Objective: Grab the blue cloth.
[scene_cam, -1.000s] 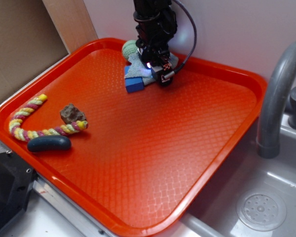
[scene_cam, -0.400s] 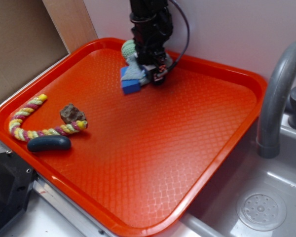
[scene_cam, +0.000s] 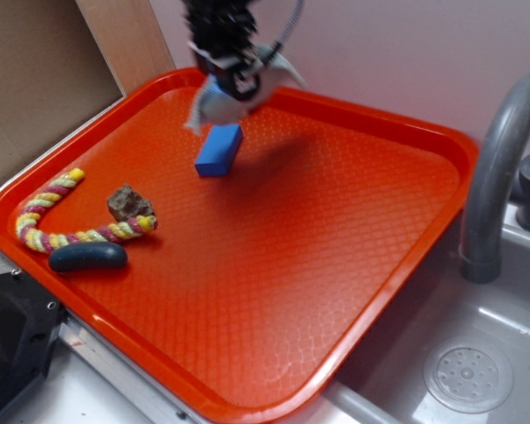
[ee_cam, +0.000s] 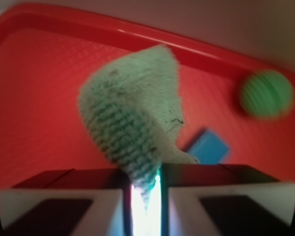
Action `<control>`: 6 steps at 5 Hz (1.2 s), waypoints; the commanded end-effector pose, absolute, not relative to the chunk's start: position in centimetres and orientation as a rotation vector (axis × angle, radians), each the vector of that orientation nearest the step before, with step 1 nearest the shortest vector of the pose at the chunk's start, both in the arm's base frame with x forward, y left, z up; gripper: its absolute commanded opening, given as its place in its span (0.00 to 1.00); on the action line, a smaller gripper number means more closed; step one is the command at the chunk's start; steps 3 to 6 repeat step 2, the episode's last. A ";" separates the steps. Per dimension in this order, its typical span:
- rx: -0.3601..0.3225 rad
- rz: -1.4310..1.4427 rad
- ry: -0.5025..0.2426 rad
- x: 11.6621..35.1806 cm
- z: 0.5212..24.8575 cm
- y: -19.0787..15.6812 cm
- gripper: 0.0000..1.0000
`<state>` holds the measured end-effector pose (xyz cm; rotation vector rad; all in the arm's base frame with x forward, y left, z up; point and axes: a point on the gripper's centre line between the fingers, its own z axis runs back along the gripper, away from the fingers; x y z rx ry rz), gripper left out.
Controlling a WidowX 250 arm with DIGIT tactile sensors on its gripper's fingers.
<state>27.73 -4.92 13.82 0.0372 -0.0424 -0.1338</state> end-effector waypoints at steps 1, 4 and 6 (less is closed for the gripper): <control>0.021 -0.165 -0.087 25.7 24.8 -5.6 0.00; 0.107 -0.244 -0.081 25.4 23.4 -6.3 0.00; 0.107 -0.244 -0.081 25.4 23.4 -6.3 0.00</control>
